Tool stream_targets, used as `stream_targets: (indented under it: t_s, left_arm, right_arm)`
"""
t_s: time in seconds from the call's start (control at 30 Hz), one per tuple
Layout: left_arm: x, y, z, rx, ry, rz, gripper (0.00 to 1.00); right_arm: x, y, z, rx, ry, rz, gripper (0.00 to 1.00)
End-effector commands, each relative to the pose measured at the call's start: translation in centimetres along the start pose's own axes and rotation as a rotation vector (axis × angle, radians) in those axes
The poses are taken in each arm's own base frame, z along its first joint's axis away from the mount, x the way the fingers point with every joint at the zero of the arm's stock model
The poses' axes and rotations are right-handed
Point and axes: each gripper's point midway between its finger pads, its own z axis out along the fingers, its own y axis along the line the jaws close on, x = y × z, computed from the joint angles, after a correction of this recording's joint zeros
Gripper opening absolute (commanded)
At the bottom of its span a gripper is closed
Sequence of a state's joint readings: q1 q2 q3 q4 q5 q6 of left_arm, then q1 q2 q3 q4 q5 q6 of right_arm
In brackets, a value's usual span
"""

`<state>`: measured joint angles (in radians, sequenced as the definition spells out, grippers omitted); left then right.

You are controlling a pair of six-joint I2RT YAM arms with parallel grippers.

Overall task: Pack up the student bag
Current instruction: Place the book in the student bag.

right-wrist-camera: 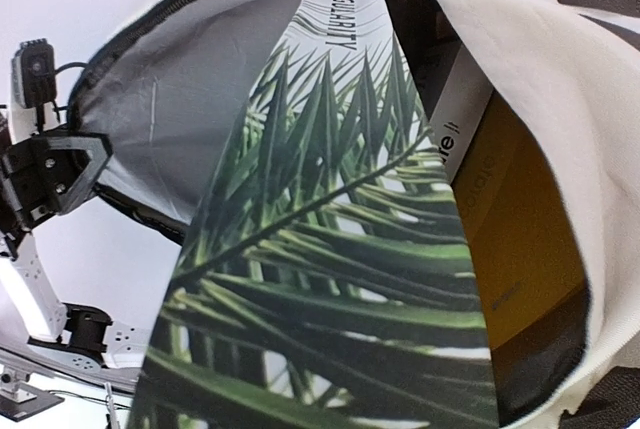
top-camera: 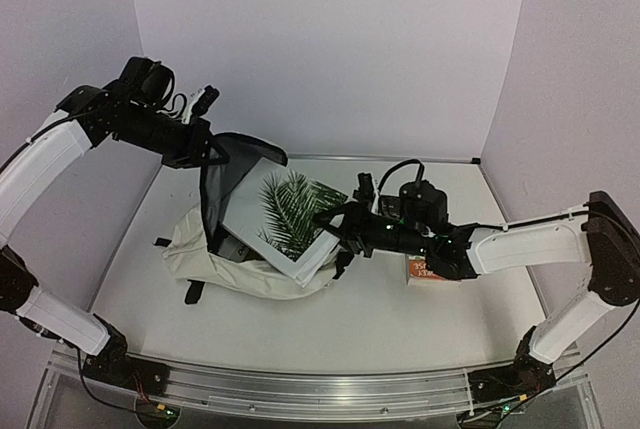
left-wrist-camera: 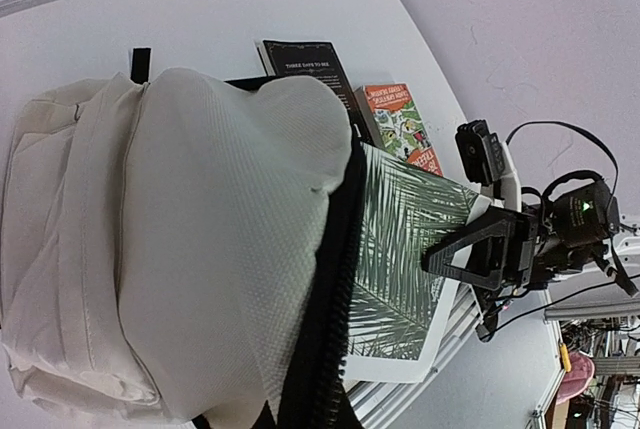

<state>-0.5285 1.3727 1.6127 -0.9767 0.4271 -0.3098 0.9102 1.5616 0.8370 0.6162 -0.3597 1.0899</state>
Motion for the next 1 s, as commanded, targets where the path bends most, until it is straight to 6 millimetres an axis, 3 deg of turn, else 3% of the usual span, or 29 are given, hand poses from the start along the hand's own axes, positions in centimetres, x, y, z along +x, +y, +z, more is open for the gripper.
stream_targets:
  t_s: [0.0, 0.2, 0.53, 0.7, 0.97]
  left_arm:
    - [-2.5, -3.9, -2.1, 0.15, -0.107, 0.115, 0.0]
    - [-1.3, -6.1, -0.9, 0.324, -0.023, 0.137, 0.0]
    - [-0.8, -9.3, -1.0, 0.573, 0.038, 0.221, 0.0]
    - [-0.1, -9.4, 0.2, 0.634, 0.101, 0.226, 0.0]
    - [1.2, -9.2, 0.8, 0.695, 0.128, 0.211, 0.0]
  right_arm:
    - [-0.4, 2.7, 2.6, -0.076, 0.04, -0.061, 0.31]
    - [1.4, 0.9, 5.6, -0.056, 0.115, -0.036, 0.31]
    - [1.5, 1.9, 10.3, -0.157, 0.147, 0.025, 0.31]
    - [2.9, 0.5, 13.6, -0.123, 0.184, 0.009, 0.32]
    - [2.7, -1.4, 17.5, -0.1, 0.145, -0.134, 0.39]
